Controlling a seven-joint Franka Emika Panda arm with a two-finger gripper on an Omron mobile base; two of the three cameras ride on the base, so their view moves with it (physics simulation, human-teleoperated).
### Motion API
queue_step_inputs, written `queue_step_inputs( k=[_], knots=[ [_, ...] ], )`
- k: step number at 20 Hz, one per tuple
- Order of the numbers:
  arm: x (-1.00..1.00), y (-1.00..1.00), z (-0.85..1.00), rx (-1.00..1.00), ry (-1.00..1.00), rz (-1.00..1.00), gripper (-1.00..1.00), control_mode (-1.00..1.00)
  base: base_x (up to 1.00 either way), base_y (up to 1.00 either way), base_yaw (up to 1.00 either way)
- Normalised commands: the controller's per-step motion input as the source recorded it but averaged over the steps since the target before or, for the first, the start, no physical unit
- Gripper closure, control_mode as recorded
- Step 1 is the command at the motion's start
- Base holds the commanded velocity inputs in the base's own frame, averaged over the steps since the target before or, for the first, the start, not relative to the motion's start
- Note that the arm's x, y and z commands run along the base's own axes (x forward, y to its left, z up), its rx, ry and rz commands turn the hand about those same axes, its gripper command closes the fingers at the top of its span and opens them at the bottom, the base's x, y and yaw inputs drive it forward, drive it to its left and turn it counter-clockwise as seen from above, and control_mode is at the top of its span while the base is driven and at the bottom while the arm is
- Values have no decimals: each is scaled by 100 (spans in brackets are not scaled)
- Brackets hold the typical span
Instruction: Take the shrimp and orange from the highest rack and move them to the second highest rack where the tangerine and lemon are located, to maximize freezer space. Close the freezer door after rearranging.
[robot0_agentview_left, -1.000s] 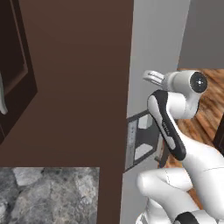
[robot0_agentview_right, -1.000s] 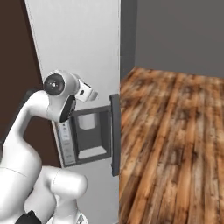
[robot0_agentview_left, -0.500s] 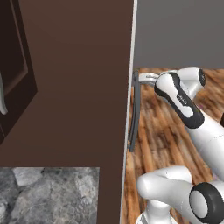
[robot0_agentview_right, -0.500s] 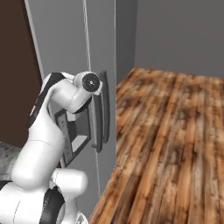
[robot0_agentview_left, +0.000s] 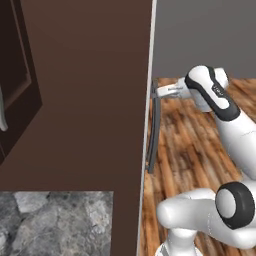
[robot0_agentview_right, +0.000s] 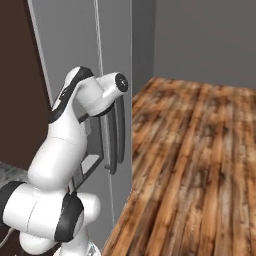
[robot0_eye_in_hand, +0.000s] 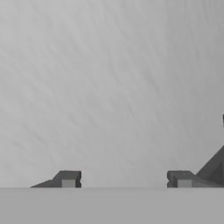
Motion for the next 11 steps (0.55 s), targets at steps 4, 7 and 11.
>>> queue_step_inputs(
  k=[4,7,11],
  knots=[
    [-12,37,-2,-9,0,7,-100,-100,0,0,0],
    [-13,24,-10,-13,0,0,-100,-100,0,0,0],
    [-4,8,-2,-3,0,0,-100,-100,0,0,0]
  ],
)
